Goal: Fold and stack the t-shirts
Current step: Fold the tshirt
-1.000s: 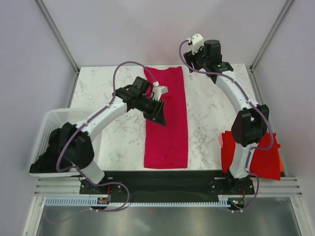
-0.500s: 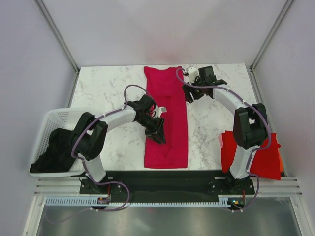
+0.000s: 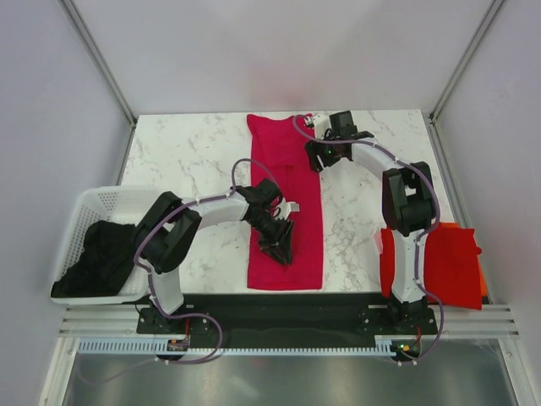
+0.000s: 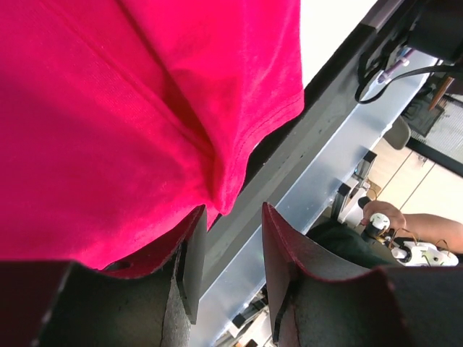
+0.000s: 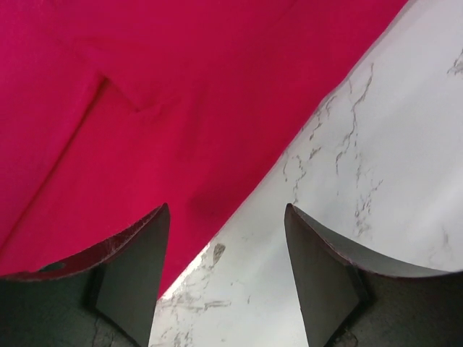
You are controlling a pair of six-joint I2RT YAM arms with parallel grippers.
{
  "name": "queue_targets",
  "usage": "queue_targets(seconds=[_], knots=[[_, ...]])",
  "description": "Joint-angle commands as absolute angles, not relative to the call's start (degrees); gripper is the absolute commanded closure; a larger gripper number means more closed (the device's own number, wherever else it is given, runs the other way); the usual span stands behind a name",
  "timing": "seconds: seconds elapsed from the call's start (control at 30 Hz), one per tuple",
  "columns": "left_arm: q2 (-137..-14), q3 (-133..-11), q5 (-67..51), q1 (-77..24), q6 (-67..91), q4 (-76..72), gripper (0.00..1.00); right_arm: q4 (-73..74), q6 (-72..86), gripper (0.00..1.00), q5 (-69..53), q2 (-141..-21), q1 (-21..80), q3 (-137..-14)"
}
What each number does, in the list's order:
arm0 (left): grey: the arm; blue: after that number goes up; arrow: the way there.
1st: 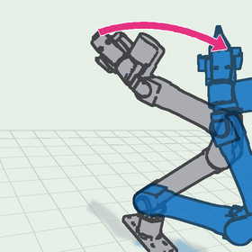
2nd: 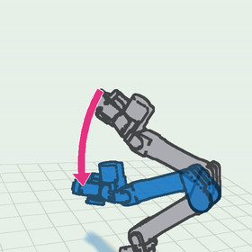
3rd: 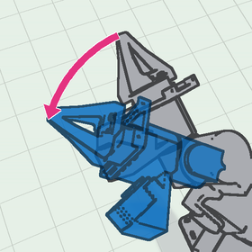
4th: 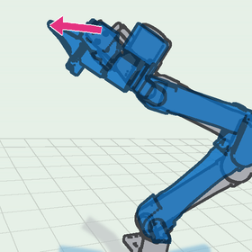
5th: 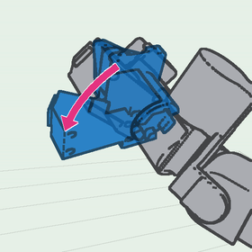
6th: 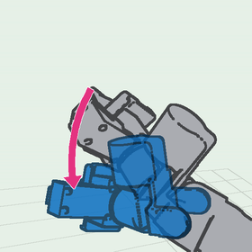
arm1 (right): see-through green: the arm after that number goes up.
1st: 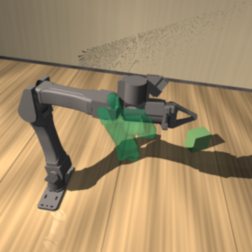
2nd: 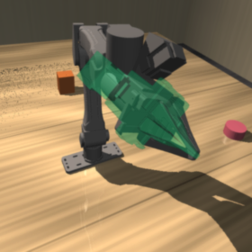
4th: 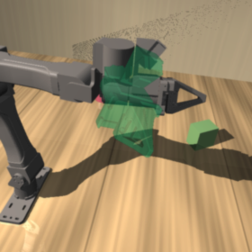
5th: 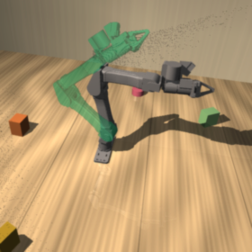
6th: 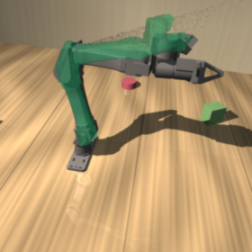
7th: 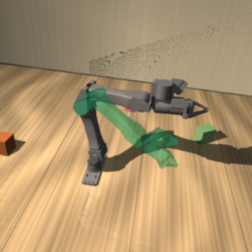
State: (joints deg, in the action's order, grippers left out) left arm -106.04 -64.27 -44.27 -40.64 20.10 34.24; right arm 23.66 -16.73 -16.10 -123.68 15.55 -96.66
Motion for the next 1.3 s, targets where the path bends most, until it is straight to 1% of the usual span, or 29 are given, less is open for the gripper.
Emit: queue_targets(seconds=[0.0, 0.27, 0.37, 0.4, 0.47, 0.5, 0.57, 0.6, 0.7, 0.87, 1.0, 1.27], knots=[[-107.0, -65.5, -46.3, -41.4, 20.3, 33.5, 0.57, 22.2, -16.7, 0.27, -16.7, -126.3, 15.9, -101.7], [-108.5, -65.6, -45.8, -43.5, 18.8, 34.1, 0.57, 21.5, -15.9, 0.27, -17.1, -131.0, 15.8, -107.7], [-109.2, -66.3, -46.1, -44.8, 18.5, 34.2, 0.6, 21.0, -15.2, 0.27, -18.0, -133.5, 15.9, -110.3], [-109.5, -66.4, -46.3, -45.2, 18.4, 34.1, 0.66, 20.9, -15.0, 0.27, -18.3, -134.6, 15.9, -110.9], [-109.8, -66.4, -46.4, -45.4, 18.2, 34.1, 0.71, 20.6, -14.6, 0.27, -18.8, -135.6, 15.9, -112.5], [-109.9, -66.5, -46.7, -45.4, 18.1, 34.1, 0.77, 20.4, -14.5, 0.27, -19.1, -136.2, 15.9, -113.2], [-109.5, -66.3, -46.8, -45.4, 17.1, 34.2, 0.83, 19.8, -14.2, 0.27, -19.8, -136.8, 16.0, -114.1], [-109.1, -66.3, -46.3, -45.4, 16.8, 34.6, 0.87, 19.7, -13.9, 0.26, -20.9, -137.5, 16.0, -115.0], [-108.2, -66.4, -46.8, -45.4, 16.3, 35.2, 0.92, 18.6, -12.8, 0.26, -23.3, -139.0, 16.0, -116.4], [-107.5, -66.4, -48.3, -46.0, 15.2, 37.0, 0.95, 17.8, -11.8, 0.26, -24.6, -142.0, 16.1, -119.2], [-107.3, -66.3, -48.3, -46.5, 14.9, 37.7, 0.97, 17.7, -11.3, 0.26, -23.2, -143.9, 16.0, -121.7], [-104.7, -64.1, -45.4, -46.8, 15.6, 38.5, 0.97, 18.0, -10.4, 0.25, -19.1, -145.0, 16.0, -123.7]])
